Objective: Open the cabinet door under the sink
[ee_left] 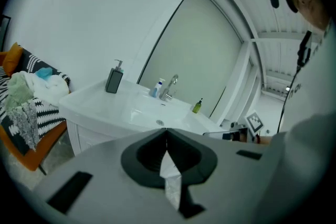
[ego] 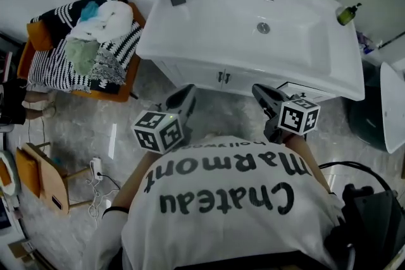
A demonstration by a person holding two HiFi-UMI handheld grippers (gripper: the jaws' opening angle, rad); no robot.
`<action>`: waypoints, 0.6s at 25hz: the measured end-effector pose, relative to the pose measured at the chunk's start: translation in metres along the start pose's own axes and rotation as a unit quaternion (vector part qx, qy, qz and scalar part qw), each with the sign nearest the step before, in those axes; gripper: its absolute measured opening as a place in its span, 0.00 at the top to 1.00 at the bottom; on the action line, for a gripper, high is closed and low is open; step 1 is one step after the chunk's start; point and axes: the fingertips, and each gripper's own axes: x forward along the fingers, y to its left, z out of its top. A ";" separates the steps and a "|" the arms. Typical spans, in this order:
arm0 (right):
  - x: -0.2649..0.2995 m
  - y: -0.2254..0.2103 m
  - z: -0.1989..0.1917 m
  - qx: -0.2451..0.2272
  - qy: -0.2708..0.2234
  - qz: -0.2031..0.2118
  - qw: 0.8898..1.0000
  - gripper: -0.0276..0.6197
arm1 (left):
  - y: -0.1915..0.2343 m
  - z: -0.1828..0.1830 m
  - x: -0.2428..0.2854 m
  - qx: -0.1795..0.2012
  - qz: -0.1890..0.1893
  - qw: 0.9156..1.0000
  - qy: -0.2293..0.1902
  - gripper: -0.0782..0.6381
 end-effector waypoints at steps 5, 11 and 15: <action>0.018 -0.015 -0.013 0.031 0.005 -0.039 0.999 0.95 | 0.013 -0.015 0.017 0.012 -0.027 0.999 0.033 0.88; 0.042 -0.043 -0.028 0.036 0.028 -0.050 0.998 0.95 | 0.017 -0.042 0.051 0.005 -0.043 0.997 0.068 0.88; 0.062 -0.061 -0.037 0.031 0.035 -0.043 0.998 0.95 | 0.024 -0.054 0.070 -0.005 -0.042 0.997 0.068 0.88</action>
